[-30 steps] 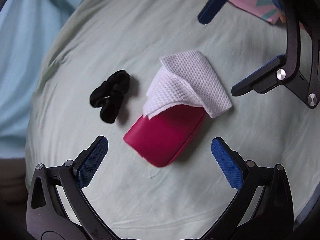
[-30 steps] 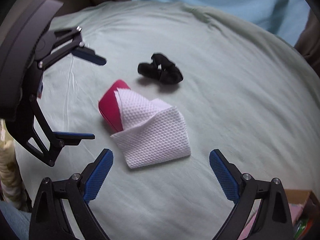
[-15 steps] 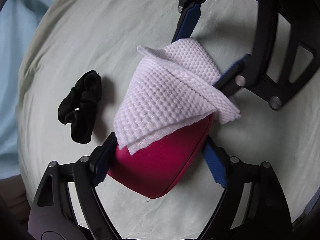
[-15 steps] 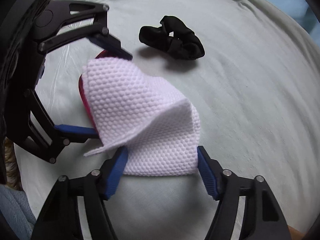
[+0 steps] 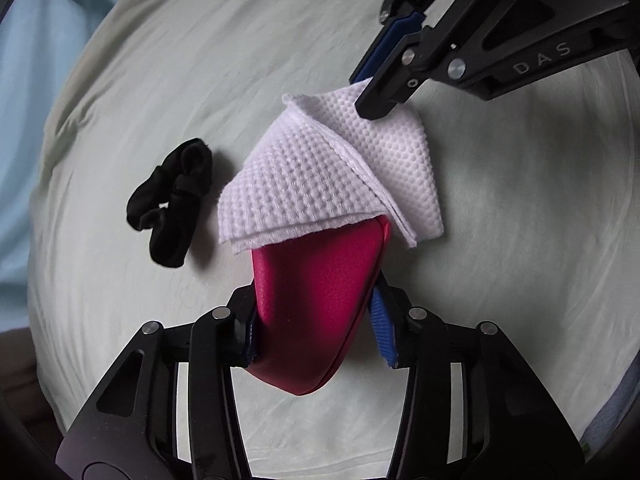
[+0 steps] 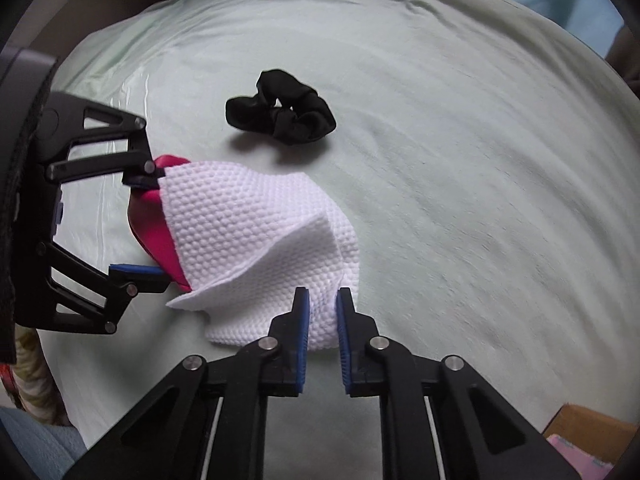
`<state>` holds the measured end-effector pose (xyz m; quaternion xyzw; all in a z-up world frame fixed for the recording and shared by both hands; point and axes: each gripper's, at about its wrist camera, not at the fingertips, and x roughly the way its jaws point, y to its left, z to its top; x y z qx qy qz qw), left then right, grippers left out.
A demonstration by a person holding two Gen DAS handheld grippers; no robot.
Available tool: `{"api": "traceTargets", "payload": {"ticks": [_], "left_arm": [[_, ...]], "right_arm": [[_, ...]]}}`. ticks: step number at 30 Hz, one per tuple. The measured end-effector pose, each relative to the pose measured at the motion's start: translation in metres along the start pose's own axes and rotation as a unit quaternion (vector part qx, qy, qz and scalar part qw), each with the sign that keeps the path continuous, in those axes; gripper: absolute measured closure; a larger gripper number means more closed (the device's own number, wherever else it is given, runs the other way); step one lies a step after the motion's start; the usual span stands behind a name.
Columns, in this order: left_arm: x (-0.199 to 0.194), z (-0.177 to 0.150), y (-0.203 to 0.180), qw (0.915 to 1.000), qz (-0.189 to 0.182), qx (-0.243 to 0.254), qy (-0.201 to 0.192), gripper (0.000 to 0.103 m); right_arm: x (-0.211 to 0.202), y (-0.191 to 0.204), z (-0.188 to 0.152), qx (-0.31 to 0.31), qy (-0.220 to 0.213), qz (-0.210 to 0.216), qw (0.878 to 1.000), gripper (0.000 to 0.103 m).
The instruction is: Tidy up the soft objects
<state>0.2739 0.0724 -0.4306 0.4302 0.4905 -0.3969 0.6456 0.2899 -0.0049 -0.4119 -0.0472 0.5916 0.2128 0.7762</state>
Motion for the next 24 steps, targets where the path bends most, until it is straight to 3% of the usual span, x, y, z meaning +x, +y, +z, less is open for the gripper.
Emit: {"api": "traceTargets", "payload": {"ticks": [7, 15, 24], "left_arm": [[-0.029, -0.016, 0.017, 0.997, 0.007, -0.076, -0.007, 0.063], [-0.085, -0.033, 0.033, 0.9846, 0.029, -0.169, -0.033, 0.063], [-0.148, -0.056, 0.032, 0.9584, 0.035, -0.274, -0.072, 0.063]], "right_arm": [[-0.028, -0.005, -0.005, 0.036, -0.03, 0.002, 0.999, 0.093], [-0.073, 0.009, -0.013, 0.057, -0.07, -0.007, 0.996, 0.093], [-0.138, 0.025, -0.032, 0.08, -0.106, -0.026, 0.991, 0.093]]}}
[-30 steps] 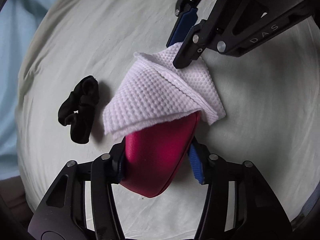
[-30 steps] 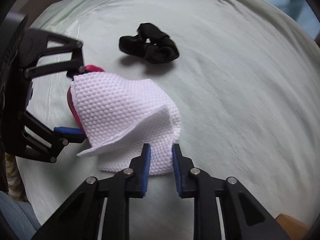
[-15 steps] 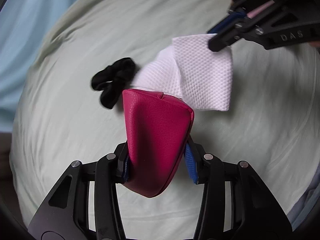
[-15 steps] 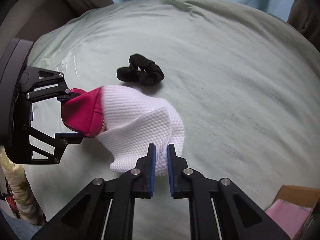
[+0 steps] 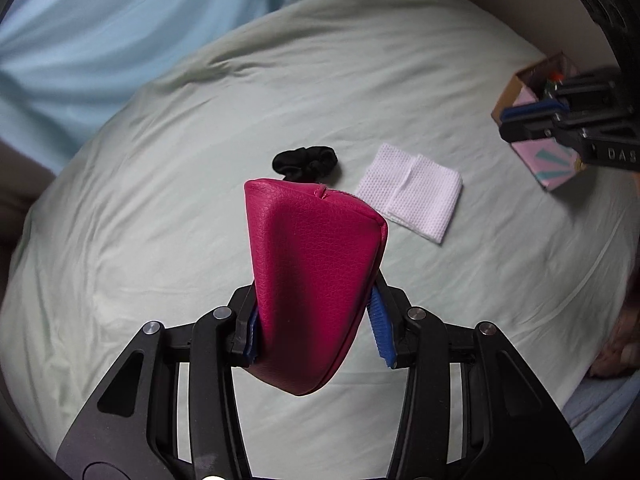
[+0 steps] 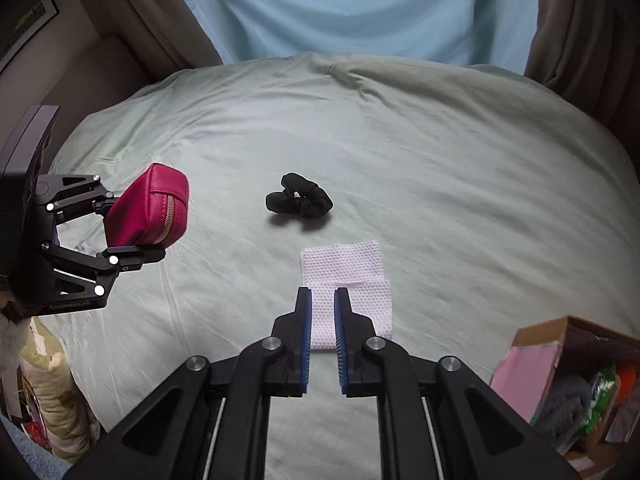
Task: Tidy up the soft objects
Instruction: 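Carry the pink pouch with left tool over the box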
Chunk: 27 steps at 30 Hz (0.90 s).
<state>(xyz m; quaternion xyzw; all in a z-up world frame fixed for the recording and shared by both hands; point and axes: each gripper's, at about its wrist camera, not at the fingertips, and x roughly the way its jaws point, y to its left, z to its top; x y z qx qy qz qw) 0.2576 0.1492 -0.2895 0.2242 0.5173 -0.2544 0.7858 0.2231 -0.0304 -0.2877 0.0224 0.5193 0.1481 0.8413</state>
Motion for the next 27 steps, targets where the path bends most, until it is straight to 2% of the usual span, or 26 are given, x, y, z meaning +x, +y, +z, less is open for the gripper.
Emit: {"api": "traceTargets", "payload": {"ticks": [4, 15, 21, 27], "left_arm": [[-0.027, -0.01, -0.003, 0.9991, -0.006, -0.04, -0.009, 0.063], [-0.096, 0.003, -0.051, 0.9972, -0.012, -0.054, -0.051, 0.063], [-0.123, 0.029, -0.103, 0.996, -0.013, -0.053, -0.071, 0.063], [-0.136, 0.072, -0.181, 0.9946, -0.024, -0.055, -0.085, 0.063]], "right_arm": [[-0.029, 0.007, -0.01, 0.012, -0.013, -0.006, 1.0, 0.093], [-0.113, 0.005, -0.039, 0.047, -0.065, -0.031, 0.996, 0.093], [-0.15, -0.023, -0.061, 0.064, -0.089, -0.031, 0.993, 0.093], [-0.195, -0.069, -0.083, 0.058, -0.096, -0.031, 0.993, 0.093]]}}
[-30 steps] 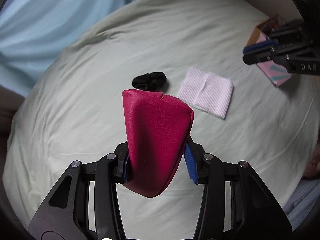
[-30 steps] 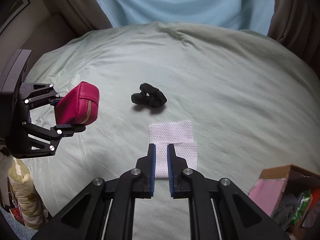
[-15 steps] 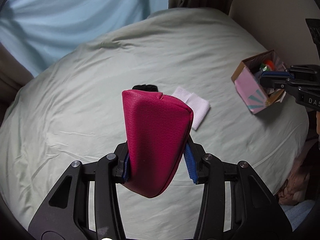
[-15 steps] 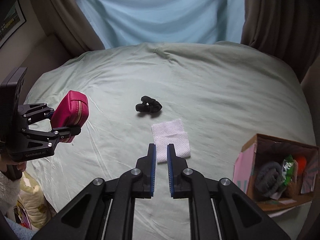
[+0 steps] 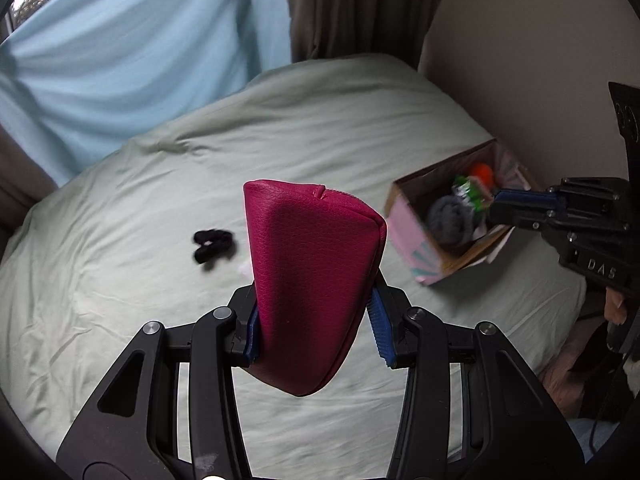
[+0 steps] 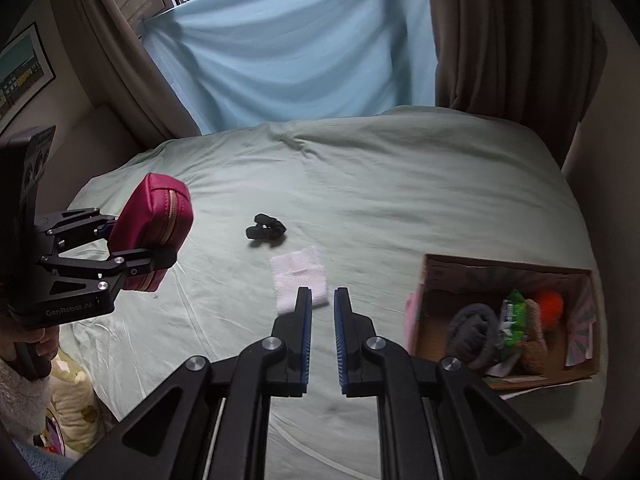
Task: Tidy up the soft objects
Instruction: 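Carry the pink pouch with left tool over the box, then open left tool to drop the pink pouch into the box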
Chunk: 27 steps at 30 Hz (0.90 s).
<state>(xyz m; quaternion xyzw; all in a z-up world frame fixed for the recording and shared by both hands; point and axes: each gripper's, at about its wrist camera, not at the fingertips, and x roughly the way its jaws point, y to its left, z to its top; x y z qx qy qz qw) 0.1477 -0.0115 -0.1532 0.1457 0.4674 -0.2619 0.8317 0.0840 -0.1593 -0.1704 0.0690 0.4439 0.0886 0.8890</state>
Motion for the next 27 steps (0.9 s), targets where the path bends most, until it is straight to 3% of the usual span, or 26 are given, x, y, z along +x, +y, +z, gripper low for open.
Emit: {"api": "traceTargets", "payload": {"ticks": [12, 18, 27], "left_arm": [[0.066, 0.058, -0.155, 0.9982, -0.051, 0.002, 0.032, 0.063], [0.119, 0.071, -0.201, 0.9959, -0.063, -0.005, 0.064, 0.063], [0.2, 0.08, -0.238, 0.9915, -0.046, 0.001, 0.122, 0.063]], "right_arm": [[-0.052, -0.12, -0.015, 0.009, -0.006, -0.027, 1.0, 0.093], [-0.057, -0.17, -0.025, 0.029, -0.002, -0.031, 0.999, 0.093], [-0.033, -0.226, -0.044, 0.062, 0.023, -0.015, 0.998, 0.093]]}}
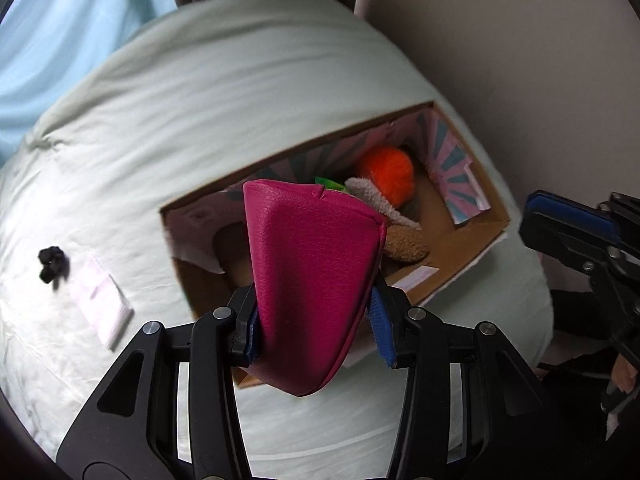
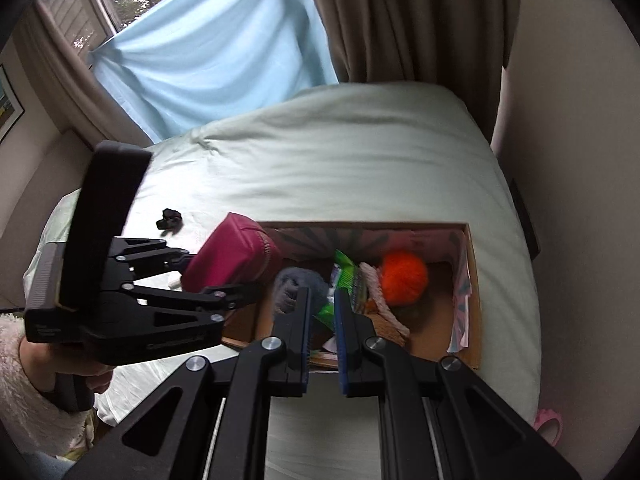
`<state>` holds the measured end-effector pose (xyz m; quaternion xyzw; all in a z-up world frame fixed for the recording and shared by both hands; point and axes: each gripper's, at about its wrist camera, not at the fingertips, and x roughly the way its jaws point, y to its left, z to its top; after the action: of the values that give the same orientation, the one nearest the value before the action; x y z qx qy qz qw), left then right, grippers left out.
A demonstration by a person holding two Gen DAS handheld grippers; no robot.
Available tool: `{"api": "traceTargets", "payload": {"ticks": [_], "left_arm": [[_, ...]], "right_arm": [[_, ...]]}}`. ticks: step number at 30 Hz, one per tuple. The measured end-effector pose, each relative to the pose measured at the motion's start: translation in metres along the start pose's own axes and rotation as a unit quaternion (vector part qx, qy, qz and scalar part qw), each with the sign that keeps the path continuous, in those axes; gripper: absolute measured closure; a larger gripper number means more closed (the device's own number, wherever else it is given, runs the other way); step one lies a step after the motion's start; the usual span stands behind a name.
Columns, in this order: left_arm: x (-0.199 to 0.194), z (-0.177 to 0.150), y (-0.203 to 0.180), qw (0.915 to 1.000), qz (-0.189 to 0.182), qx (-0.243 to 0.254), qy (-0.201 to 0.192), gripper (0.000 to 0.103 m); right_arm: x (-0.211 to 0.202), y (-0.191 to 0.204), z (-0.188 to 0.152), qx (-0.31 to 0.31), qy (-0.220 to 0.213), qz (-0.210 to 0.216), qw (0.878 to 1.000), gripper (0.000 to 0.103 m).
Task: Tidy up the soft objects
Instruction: 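Open left tool to drop the pink pouch into the box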
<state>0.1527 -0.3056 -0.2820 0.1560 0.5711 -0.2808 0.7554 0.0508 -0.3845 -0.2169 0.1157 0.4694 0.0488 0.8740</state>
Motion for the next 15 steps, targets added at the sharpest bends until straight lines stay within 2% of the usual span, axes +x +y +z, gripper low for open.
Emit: {"api": "traceTargets", "payload": {"ticks": [6, 7, 9, 10, 12, 14, 15], "left_arm": [[0.023, 0.006, -0.005, 0.9994, 0.02, 0.016, 0.025, 0.06], [0.025, 0.007, -0.004, 0.9993, 0.018, 0.016, 0.029, 0.054], [0.025, 0.009, -0.003, 0.9993, 0.013, 0.02, 0.028, 0.024], [0.022, 0.009, -0.003, 0.9992, 0.021, 0.024, 0.026, 0.001], [0.017, 0.008, -0.002, 0.9988, 0.033, 0.031, 0.019, 0.0], [0.015, 0.007, 0.001, 0.9985, 0.038, 0.031, 0.023, 0.0], [0.014, 0.006, 0.003, 0.9985, 0.039, 0.03, 0.026, 0.0]], "right_arm": [[0.02, -0.021, -0.004, 0.017, 0.014, 0.009, 1.0, 0.093], [0.023, -0.023, -0.004, 0.02, 0.017, 0.011, 1.0, 0.093], [0.028, -0.028, -0.004, 0.029, 0.025, 0.017, 0.999, 0.093], [0.03, -0.029, -0.004, 0.033, 0.029, 0.02, 0.999, 0.093], [0.034, -0.031, -0.004, 0.038, 0.04, 0.019, 0.998, 0.093], [0.036, -0.032, -0.004, 0.039, 0.048, 0.01, 0.998, 0.088], [0.036, -0.033, -0.004, 0.04, 0.049, 0.006, 0.998, 0.077]]}}
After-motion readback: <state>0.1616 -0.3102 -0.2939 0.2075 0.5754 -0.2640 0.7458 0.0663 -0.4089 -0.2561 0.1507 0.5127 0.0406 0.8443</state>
